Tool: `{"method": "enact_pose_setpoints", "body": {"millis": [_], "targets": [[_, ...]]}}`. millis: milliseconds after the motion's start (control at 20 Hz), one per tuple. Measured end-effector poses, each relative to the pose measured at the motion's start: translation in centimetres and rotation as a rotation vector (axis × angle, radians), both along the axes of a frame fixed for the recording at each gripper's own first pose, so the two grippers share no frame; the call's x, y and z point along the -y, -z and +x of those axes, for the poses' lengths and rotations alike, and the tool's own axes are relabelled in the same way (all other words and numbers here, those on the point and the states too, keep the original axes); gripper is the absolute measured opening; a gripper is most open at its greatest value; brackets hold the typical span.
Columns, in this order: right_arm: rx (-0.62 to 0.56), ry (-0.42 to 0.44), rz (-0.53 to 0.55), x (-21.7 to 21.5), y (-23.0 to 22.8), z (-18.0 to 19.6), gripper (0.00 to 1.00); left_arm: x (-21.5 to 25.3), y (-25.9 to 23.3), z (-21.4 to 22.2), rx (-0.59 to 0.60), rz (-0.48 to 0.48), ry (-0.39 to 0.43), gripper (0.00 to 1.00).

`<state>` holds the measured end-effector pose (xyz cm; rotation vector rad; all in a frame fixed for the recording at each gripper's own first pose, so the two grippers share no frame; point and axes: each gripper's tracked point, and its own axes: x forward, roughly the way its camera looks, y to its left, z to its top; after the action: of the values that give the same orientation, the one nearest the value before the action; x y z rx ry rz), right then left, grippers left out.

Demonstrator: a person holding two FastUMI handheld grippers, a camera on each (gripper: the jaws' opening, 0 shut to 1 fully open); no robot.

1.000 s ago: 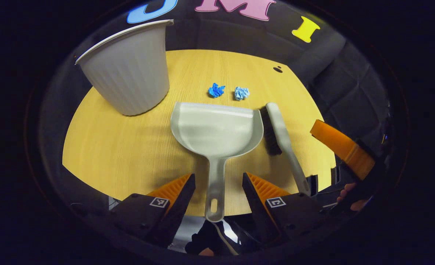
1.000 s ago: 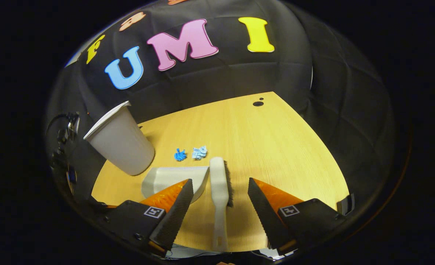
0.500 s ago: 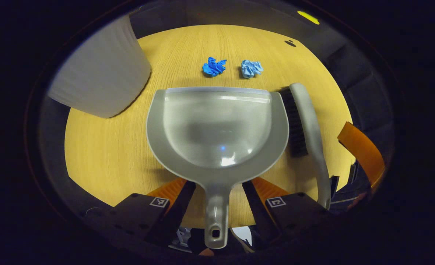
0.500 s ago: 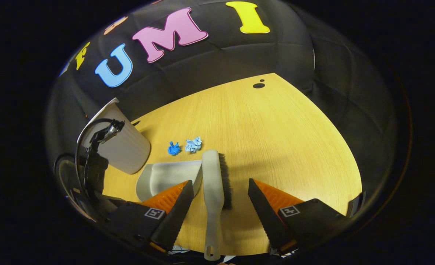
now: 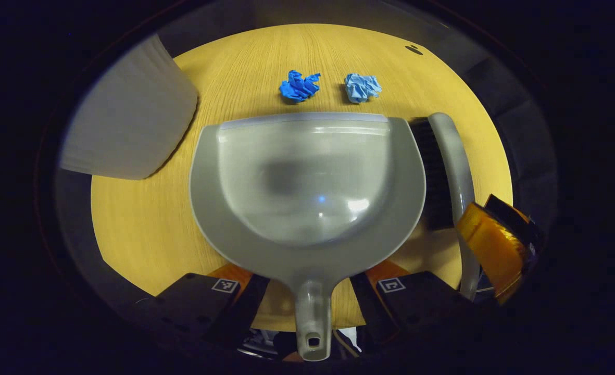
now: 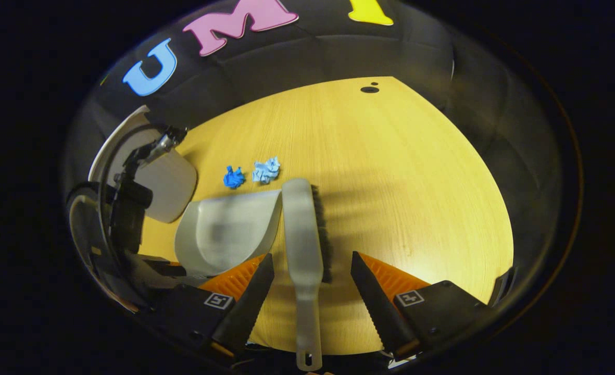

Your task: Pick up the small broom and dustpan from the desktop, sweep the trash into the dustpan with the broom, and then empty the trash into the garbage bin.

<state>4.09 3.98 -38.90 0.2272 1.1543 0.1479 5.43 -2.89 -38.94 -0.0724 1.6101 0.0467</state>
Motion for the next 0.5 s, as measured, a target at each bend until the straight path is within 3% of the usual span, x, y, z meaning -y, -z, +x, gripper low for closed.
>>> {"method": "enact_pose_setpoints", "body": {"millis": [200, 500], "targets": [[-0.086, -0.135, -0.13, -0.4, 2.2, -1.0, 0.97, 0.0, 0.1, 0.1, -0.008, -0.002, -0.007, 0.8], [-0.227, -0.112, -0.169, -0.6, 4.3, -1.4, 0.97, -0.4, 0.0, 0.1, 0.006, -0.005, -0.008, 0.83]]}}
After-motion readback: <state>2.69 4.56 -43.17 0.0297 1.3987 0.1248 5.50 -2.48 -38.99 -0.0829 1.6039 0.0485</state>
